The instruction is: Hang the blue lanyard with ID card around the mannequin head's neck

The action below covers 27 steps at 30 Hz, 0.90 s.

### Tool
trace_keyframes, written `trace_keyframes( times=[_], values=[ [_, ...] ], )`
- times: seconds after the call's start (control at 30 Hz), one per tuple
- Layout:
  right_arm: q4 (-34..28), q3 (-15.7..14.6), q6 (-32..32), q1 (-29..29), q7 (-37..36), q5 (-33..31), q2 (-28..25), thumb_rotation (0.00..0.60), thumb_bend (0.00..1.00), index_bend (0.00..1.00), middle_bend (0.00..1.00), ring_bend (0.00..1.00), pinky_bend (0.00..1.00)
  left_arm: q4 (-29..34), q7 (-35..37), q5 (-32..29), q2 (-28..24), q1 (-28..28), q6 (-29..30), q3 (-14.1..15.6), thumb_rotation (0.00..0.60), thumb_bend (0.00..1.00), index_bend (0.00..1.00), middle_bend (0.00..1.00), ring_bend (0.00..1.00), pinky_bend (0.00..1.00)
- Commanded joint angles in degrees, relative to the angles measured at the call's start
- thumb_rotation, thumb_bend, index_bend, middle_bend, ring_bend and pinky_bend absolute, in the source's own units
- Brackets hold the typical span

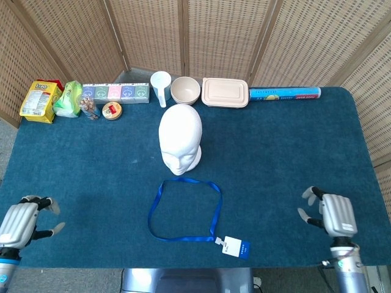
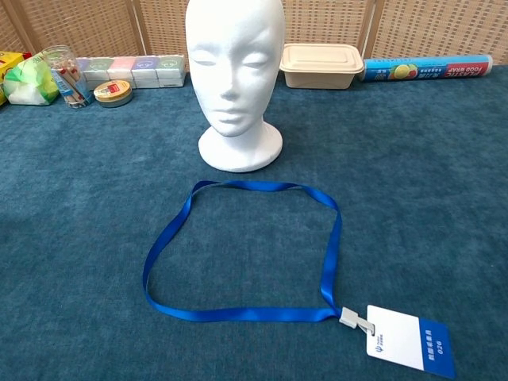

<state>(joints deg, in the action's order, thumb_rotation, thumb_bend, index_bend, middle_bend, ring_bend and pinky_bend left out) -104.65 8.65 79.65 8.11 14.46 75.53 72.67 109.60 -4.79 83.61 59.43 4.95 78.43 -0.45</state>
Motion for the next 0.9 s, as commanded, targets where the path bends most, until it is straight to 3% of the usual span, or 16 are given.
trace_keyframes(
  times=[0.03, 0.33, 0.53, 0.9],
  values=[
    [0.24, 1.77, -1.37, 3.21, 5.86, -3.58, 5.11, 0.578, 0.28, 0.46, 0.61, 0.79, 0.91, 0.15, -0.77, -1.01, 0.38, 1.0, -1.03, -0.72, 0.6, 0.19, 0.56, 0.54, 0.46, 0.28],
    [2.6, 3.08, -3.72, 7.12, 9.39, -6.22, 10.62, 0.573, 0.28, 0.46, 0.62, 0.8, 0.91, -0.21, -1.93, -3.2, 1.28, 3.08, -3.16, -1.88, 0.6, 0.19, 0.56, 0.54, 0.46, 0.28],
    [4.43, 3.43, 0.19, 8.41, 16.59, -7.36, 16.77, 0.574, 0.28, 0.46, 0.66, 0.86, 0.98, -1.34, -1.55, -4.73, 1.35, 4.27, -4.25, -2.68, 0.6, 0.19, 0.56, 0.54, 0.46, 0.28],
    [4.38, 3.34, 0.59, 11.54, 23.78, -9.39, 24.12, 0.575, 0.27, 0.46, 0.71, 0.93, 1.0, -3.65, -0.34, -5.21, 1.92, 6.0, -6.2, -2.92, 0.6, 0.19, 0.56, 0.54, 0.46, 0.28]
  ],
)
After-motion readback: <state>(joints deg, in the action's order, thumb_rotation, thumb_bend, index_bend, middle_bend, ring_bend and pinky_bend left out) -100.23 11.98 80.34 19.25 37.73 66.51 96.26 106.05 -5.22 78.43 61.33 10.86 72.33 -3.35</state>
